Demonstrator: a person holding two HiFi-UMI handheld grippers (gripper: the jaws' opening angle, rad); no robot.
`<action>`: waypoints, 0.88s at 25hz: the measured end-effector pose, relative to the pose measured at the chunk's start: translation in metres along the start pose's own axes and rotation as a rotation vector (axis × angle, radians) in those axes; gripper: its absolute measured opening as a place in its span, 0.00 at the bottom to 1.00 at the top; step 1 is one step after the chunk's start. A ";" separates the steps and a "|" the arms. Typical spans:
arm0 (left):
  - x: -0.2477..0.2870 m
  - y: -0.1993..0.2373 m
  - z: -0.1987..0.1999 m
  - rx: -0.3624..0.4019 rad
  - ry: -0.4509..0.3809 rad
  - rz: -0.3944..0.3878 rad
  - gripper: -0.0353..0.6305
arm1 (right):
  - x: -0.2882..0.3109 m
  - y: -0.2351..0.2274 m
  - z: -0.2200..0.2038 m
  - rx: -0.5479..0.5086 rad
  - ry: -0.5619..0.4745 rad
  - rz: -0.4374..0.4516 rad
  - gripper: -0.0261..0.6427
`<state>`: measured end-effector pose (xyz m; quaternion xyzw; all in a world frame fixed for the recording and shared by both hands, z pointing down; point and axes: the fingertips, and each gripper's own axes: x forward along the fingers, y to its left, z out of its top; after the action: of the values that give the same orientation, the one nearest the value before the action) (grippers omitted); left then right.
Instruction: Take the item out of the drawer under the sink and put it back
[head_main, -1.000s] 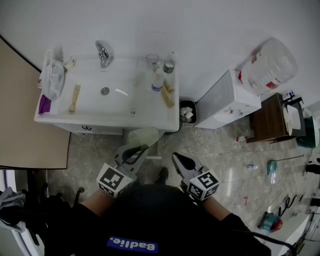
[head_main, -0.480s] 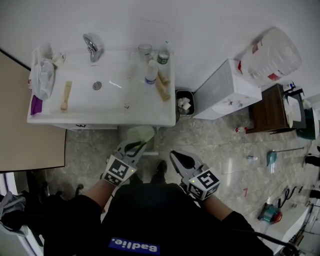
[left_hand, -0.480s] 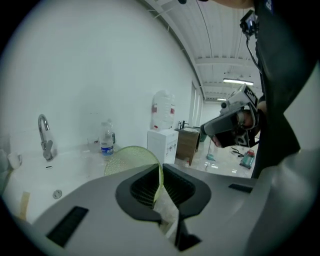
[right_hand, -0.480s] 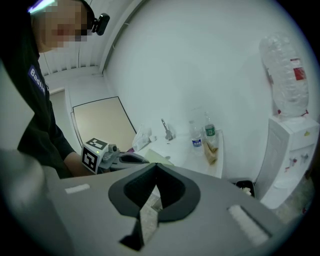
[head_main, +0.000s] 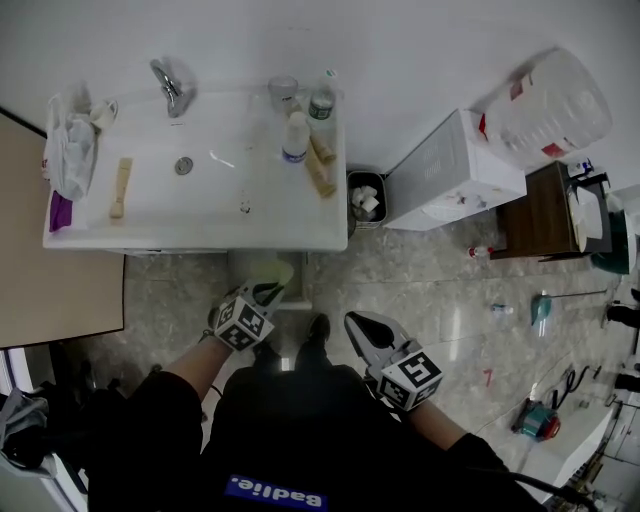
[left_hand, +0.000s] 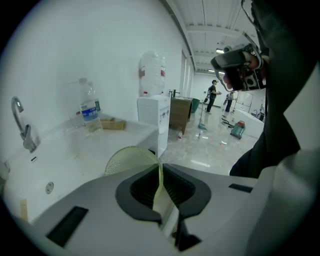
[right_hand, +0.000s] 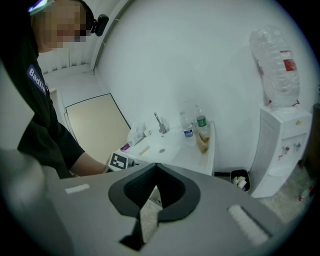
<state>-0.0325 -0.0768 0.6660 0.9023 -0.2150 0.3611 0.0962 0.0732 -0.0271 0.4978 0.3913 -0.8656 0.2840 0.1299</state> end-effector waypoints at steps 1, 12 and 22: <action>0.007 0.001 -0.006 0.010 0.018 -0.008 0.09 | 0.000 -0.001 -0.004 0.005 0.009 -0.004 0.04; 0.088 0.010 -0.083 0.048 0.246 -0.028 0.09 | -0.021 -0.019 -0.036 0.026 0.072 -0.061 0.04; 0.126 0.029 -0.134 0.085 0.364 -0.009 0.09 | -0.034 -0.043 -0.056 0.056 0.121 -0.101 0.04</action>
<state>-0.0460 -0.0985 0.8504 0.8263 -0.1747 0.5267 0.0967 0.1284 0.0037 0.5442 0.4198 -0.8272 0.3243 0.1853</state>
